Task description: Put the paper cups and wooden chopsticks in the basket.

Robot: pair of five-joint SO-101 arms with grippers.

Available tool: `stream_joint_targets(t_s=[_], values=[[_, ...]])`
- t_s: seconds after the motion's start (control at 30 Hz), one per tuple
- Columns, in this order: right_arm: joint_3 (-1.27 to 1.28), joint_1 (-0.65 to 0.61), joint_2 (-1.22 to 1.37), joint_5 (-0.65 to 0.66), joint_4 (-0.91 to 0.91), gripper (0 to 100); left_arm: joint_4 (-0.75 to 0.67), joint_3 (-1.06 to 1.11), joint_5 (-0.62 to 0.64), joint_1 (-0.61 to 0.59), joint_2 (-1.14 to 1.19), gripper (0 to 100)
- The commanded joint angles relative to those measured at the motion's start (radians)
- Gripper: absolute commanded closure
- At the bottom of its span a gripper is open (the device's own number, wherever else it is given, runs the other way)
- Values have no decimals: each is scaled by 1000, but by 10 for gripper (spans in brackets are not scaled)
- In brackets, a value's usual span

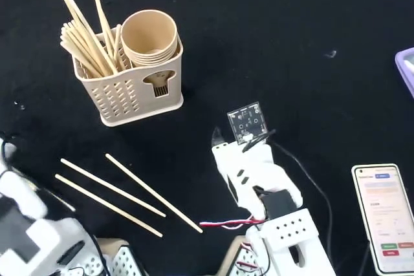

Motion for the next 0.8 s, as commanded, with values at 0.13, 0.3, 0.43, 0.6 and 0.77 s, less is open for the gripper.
stream_joint_targets(t_s=[0.13, 0.3, 0.43, 0.6, 0.77], values=[[-5, 14, -19, 12, -25, 881, -14, -77, 63, 79, -319, 970], [-5, 14, -19, 12, -25, 881, -28, -202, 98, 208, -465, 970], [-5, 14, -19, 12, -25, 881, -72, -351, 97, 328, -548, 970], [-5, 14, -19, 12, -25, 881, -252, -417, 104, 421, -594, 970], [-5, 14, -19, 12, -25, 881, -350, -417, 106, 542, -601, 970]])
